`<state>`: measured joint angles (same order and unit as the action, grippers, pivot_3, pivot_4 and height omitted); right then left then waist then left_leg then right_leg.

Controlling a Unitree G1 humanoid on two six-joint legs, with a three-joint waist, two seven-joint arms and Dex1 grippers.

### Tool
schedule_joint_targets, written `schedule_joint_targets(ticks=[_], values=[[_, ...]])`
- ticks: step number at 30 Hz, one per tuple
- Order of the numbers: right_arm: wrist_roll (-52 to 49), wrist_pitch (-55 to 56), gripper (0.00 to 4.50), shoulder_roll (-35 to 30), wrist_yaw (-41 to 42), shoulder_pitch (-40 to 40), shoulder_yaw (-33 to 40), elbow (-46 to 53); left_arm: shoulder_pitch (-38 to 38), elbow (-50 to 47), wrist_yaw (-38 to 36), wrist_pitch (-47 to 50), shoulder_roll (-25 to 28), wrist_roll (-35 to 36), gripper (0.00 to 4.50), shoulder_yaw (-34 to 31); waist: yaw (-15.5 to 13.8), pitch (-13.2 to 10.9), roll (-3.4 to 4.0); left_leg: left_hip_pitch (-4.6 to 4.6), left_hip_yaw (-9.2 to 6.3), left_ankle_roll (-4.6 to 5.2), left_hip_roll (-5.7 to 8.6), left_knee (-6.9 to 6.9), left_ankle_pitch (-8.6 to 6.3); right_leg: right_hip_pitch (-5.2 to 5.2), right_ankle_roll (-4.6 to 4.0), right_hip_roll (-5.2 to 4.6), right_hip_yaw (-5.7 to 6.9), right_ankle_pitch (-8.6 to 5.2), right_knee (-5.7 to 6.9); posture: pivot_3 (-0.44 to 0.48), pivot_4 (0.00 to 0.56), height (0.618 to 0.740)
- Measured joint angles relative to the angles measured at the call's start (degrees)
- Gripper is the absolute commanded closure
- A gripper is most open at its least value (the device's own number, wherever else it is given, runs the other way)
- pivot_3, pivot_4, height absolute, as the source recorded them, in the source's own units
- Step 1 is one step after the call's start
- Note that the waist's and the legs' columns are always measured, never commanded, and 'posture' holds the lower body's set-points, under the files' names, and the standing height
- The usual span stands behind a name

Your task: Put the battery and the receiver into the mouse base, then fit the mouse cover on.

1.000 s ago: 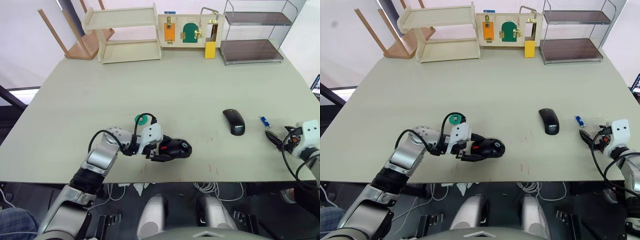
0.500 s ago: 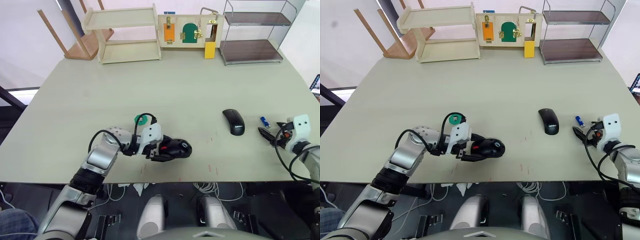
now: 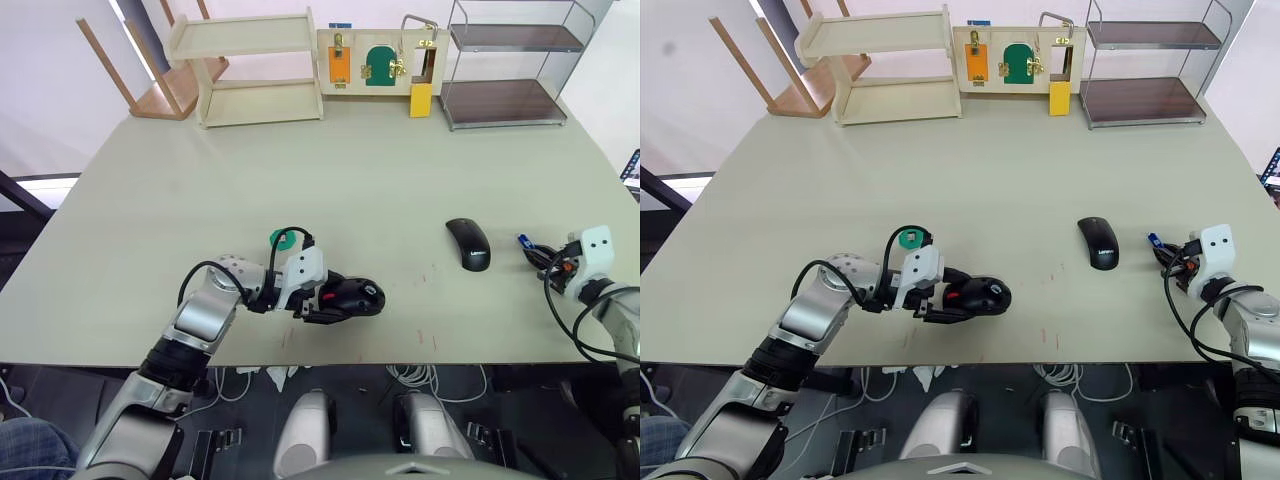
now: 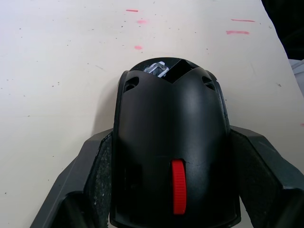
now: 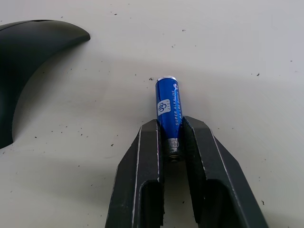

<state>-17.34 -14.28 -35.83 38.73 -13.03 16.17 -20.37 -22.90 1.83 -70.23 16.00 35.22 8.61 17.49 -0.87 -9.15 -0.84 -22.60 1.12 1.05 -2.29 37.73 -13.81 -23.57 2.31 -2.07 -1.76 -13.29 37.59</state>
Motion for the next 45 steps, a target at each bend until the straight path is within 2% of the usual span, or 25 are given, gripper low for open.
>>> schedule_joint_targets(ticks=[7, 11, 14, 19, 21, 24, 25, 29, 38, 45], values=[[-0.81, -0.84, 4.41, -2.26, -0.15, 4.86, 1.78, 4.29, 0.01, -0.08, 0.2, 0.1, -0.41, -0.01, 1.59, 0.04, -0.17, 0.0, 0.02, -0.08, -0.04, 0.0, 0.04, 0.01, 0.0, -0.01, 0.03, -0.01, -0.02, 0.01, -0.06, 0.0, 0.15, 0.74], [-5.5, -6.24, 4.41, -4.86, 4.4, 12.05, 3.32, 15.02, 0.06, -0.08, 0.28, 0.22, -0.47, 0.0, 1.59, -0.1, -0.05, 0.04, 0.1, -0.06, -0.05, 0.0, 0.04, 0.02, 0.0, -0.01, 0.04, -0.01, -0.04, 0.0, -0.05, 0.0, 0.15, 0.74], [-10.26, -12.03, 4.41, -6.17, 6.85, 14.3, 3.52, 23.15, 0.05, -0.11, 0.34, 0.46, -0.6, 0.0, 1.59, -0.13, -0.03, 0.06, 0.14, -0.06, -0.06, 0.01, 0.04, 0.02, 0.0, -0.01, 0.05, 0.0, -0.04, 0.0, -0.05, 0.0, 0.15, 0.74], [-16.92, -19.53, 4.41, -6.86, 8.03, 14.43, 3.68, 32.38, 0.06, -0.08, 0.41, 0.61, -0.75, 0.0, 1.59, -0.09, -0.13, 0.06, 0.14, -0.14, -0.1, 0.01, 0.04, 0.03, 0.0, -0.02, 0.05, -0.01, 0.0, 0.0, -0.14, 0.0, 0.15, 0.74], [-22.21, -25.02, 4.41, -7.31, 8.15, 13.48, 2.74, 39.11, 0.04, -0.05, 0.5, 0.66, -0.83, -0.01, 1.59, -0.1, -0.11, 0.06, 0.13, -0.16, -0.14, 0.01, 0.04, 0.03, 0.0, -0.02, 0.06, -0.01, 0.03, 0.0, -0.17, 0.0, 0.15, 0.74], [-26.41, -29.05, 4.41, -7.25, 7.42, 11.86, 2.11, 42.95, 0.04, -0.07, 0.57, 0.69, -0.94, 0.0, 1.59, -0.06, -0.17, 0.05, 0.12, -0.19, -0.18, 0.01, 0.04, 0.03, 0.0, -0.02, 0.06, -0.01, 0.05, 0.0, -0.22, 0.0, 0.15, 0.74], [-29.49, -31.92, 4.41, -7.16, 6.75, 11.45, 1.28, 45.99, 0.04, -0.08, 0.57, 0.69, -0.95, 0.0, 1.59, -0.05, -0.17, 0.05, 0.12, -0.23, -0.21, 0.0, 0.04, 0.03, 0.0, -0.02, 0.06, -0.01, 0.08, 0.0, -0.25, 0.0, 0.15, 0.74], [-30.14, -34.42, 4.41, -7.84, 5.81, 12.45, -4.15, 52.6, 0.04, -0.01, 0.72, 0.7, -1.06, -0.01, 1.59, -0.11, -0.16, 0.05, 0.12, -0.24, -0.25, 0.0, 0.03, 0.03, 0.0, -0.02, 0.06, -0.03, 0.12, 0.0, -0.26, 0.0, 0.15, 0.74], [-25.52, -36.0, 4.41, -7.45, 0.54, 9.48, -13.15, 53.76, -0.02, 0.12, 0.84, 0.65, -1.21, -0.01, 1.59, -0.08, -0.16, 0.05, 0.12, -0.27, -0.26, 0.0, 0.04, 0.03, 0.0, -0.02, 0.06, -0.05, 0.14, 0.0, -0.32, 0.0, 0.15, 0.74], [-25.12, -39.14, 4.41, -5.71, -2.87, 6.91, -15.68, 53.95, -0.11, 0.22, 0.83, 0.57, -1.24, -0.01, 1.59, -0.05, -0.15, 0.05, 0.11, -0.29, -0.29, 0.0, 0.04, 0.03, 0.0, -0.02, 0.06, -0.05, 0.15, 0.0, -0.36, 0.0, 0.15, 0.74]])
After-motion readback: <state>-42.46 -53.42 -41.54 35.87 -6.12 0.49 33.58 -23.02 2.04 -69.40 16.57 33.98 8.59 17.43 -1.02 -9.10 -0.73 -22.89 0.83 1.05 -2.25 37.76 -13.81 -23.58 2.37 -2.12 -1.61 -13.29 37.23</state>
